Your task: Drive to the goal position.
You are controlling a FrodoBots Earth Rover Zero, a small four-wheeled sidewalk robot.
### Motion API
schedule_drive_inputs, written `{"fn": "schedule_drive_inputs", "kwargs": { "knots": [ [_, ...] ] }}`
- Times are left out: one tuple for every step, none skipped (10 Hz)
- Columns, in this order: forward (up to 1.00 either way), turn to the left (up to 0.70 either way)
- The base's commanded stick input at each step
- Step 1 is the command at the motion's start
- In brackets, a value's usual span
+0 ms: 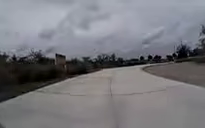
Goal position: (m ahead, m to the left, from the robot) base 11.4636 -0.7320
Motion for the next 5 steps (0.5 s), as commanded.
{"fn": "schedule_drive_inputs", "kwargs": {
  "knots": [
    [0.85, 0.00],
    [0.85, 0.00],
    [0.85, 0.00],
    [0.85, 0.00],
    [0.85, 0.00]
  ]
}}
